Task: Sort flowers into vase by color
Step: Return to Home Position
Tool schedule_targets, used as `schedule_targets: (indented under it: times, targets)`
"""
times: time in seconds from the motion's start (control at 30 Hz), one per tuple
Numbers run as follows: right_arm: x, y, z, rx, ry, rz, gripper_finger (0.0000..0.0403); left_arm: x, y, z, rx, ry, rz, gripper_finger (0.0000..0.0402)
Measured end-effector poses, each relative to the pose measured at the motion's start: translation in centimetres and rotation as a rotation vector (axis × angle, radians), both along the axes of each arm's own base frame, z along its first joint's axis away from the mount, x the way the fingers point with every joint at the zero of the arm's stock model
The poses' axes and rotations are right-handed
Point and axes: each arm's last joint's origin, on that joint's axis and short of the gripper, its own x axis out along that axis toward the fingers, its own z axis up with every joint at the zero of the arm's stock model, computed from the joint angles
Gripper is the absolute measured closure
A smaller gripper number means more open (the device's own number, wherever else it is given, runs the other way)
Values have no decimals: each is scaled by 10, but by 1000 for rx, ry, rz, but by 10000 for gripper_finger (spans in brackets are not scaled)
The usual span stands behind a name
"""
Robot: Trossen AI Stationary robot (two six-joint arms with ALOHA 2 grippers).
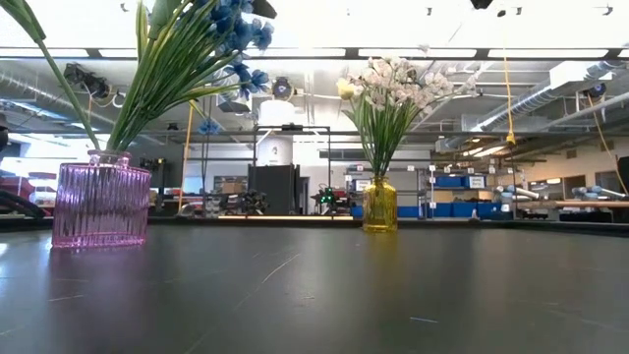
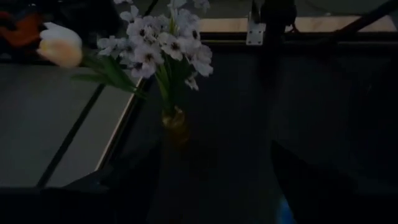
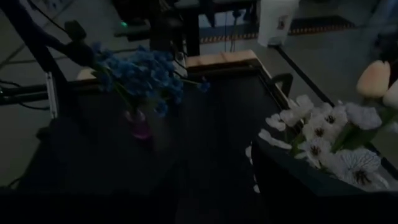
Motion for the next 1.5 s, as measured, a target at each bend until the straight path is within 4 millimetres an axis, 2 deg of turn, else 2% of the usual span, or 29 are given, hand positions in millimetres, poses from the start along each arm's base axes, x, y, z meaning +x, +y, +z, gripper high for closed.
schedule_targets:
  times: [0.1, 0.2, 0.33, 0.43, 0.53, 0.77, 0.87, 0.97, 1.1, 1.2, 1.5]
  targets:
    - [-5, 2, 1, -11, -31, 14, 207, -15, -19, 5, 16, 18, 17, 95]
    - [-13, 5, -6, -12, -102, 48, 207, -30, -35, 6, 38, 49, 66, 95]
    - [-31, 10, -25, -19, -170, 66, 207, -48, -53, 8, 101, 75, 102, 95]
    - [-45, 13, -39, -15, -202, 46, 207, -58, -67, 9, 137, 63, 12, 95]
    - [-61, 17, -49, 8, -243, 37, 207, -69, -76, -4, 192, 34, -101, 95]
    - [-95, 25, -61, 44, -343, 22, 207, -121, -61, -43, 193, -143, -91, 102]
    - [-104, 27, -65, 44, -373, 22, 207, -143, -54, -64, 178, -257, -104, 104]
    - [-107, 28, -71, 34, -376, 46, 207, -157, -51, -86, 152, -388, -127, 104]
    - [-105, 30, -86, 1, -345, 127, 207, -164, -51, -121, 122, -440, -196, 104]
    - [-102, 30, -97, -6, -319, 142, 207, -168, -50, -137, 109, -459, -190, 104]
    - [-100, 29, -120, -34, -268, 153, 207, -168, -50, -160, 50, -505, -168, 105]
